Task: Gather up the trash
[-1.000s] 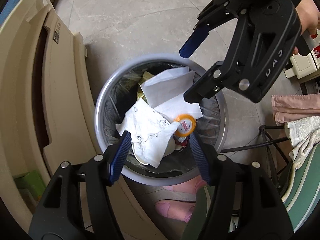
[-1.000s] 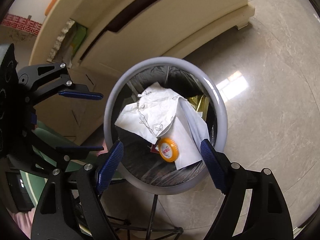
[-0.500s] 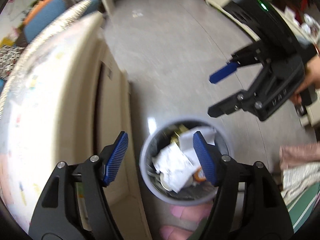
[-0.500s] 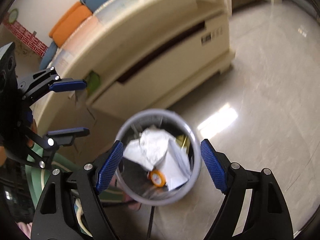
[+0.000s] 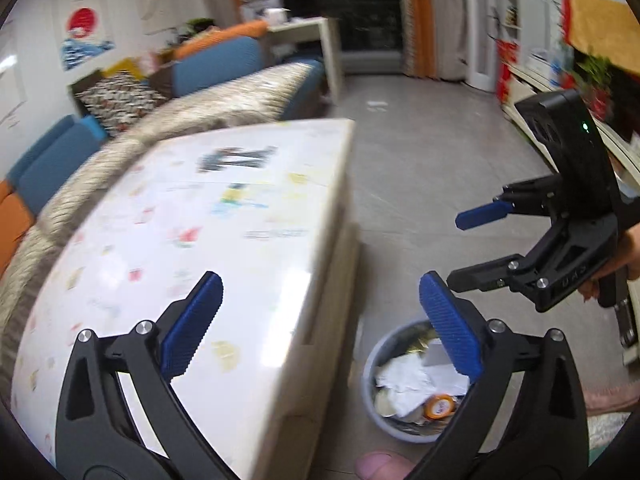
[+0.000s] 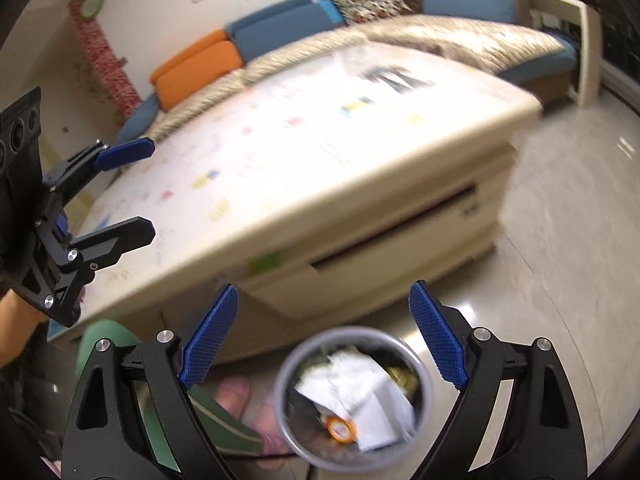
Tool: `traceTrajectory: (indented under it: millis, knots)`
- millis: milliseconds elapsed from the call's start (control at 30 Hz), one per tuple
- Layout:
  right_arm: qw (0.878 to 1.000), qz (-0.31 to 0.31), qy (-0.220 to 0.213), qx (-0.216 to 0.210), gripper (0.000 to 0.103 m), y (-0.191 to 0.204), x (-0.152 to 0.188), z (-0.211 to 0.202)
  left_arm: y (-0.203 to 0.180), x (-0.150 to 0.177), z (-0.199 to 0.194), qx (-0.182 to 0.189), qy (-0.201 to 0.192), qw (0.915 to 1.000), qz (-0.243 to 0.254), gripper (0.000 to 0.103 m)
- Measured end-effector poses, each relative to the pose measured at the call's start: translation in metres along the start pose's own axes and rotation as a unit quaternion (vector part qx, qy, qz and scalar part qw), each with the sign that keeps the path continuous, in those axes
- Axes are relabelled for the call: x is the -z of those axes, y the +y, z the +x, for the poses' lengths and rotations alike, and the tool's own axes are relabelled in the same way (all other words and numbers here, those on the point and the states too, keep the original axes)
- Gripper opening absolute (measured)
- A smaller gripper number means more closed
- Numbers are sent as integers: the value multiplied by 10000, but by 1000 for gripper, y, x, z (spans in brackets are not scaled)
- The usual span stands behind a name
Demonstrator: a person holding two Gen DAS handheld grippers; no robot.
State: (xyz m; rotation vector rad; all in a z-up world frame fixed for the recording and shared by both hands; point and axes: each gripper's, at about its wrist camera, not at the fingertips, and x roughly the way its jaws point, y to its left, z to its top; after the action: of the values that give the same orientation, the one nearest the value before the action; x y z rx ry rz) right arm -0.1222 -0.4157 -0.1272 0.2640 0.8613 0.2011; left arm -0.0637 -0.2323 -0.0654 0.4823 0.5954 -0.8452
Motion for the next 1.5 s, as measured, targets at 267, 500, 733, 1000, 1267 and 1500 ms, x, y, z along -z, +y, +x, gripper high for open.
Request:
traceTrajectory:
  millis: [267,500,733,1000,1267,1500]
  knots:
    - [9966,-587,-200,-541,88,79,-51,23,53,12,-67,-959,-294,9932,-597,96]
    - [9894,-1028,-287,-990,89,163,-77,47,103,44,-131,-1876,-527,9720,-1316,96]
    - [9840,-1274,-192,-1231,89,231,-93,80,155,85,-174,-2736,-546,9384,-2039,96]
    - [9763,-1654,-45,-1393,89,287,-98,111,201,125,-202,-3607,-541,8925,-2653,96]
    - [9728,-1975,-25,-1208,89,325,-101,146,238,160,-206,-4092,-509,8543,-3163,96]
    - [9776,-1894,-150,-910,89,344,-104,183,261,186,-194,-4392,-328,8368,-3252,96]
